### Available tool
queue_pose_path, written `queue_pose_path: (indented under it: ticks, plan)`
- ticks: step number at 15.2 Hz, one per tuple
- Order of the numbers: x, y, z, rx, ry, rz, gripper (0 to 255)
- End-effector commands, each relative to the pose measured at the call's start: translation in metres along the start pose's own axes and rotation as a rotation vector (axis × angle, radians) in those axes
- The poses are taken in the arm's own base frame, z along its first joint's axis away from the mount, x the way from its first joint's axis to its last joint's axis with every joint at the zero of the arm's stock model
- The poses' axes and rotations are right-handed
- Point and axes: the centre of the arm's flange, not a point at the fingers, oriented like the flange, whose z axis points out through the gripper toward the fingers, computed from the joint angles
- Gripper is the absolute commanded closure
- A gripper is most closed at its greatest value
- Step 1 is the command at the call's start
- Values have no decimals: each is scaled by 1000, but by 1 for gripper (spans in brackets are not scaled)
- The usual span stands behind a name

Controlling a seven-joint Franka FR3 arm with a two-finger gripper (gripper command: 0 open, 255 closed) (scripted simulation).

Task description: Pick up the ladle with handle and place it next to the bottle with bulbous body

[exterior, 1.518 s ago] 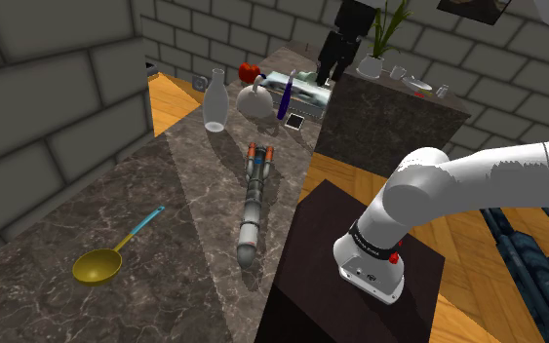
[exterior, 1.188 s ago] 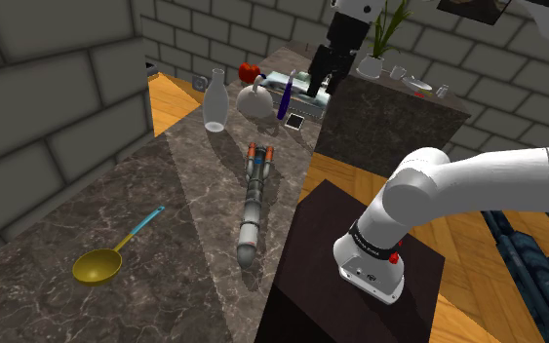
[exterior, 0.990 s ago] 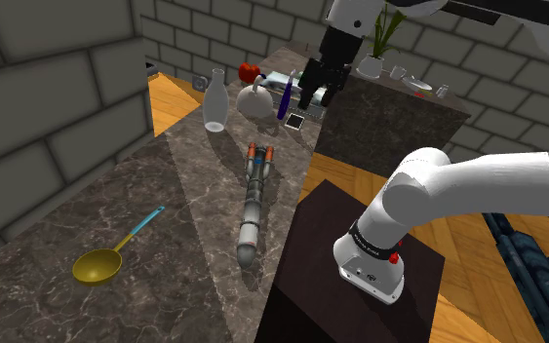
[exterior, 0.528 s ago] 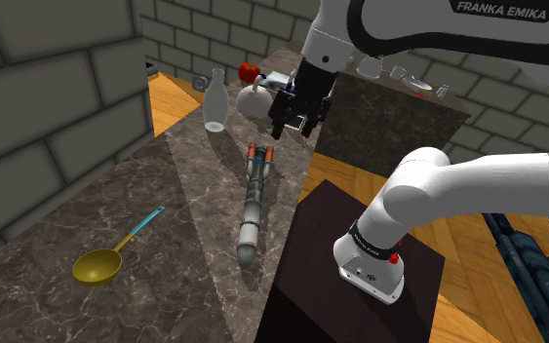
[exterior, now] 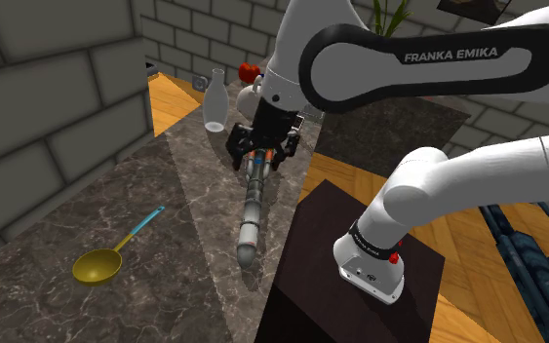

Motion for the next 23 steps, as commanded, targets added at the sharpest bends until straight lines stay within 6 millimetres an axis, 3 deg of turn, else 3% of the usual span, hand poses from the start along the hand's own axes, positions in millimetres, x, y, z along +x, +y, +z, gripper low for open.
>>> queue_pose_path:
  ticks: [1,12,23]
  plan:
    - [-7,-16,19,5,4,56,0]
    - [-16,-119,119,23,24,335,0]
    - [6,-222,216,41,44,615,0]
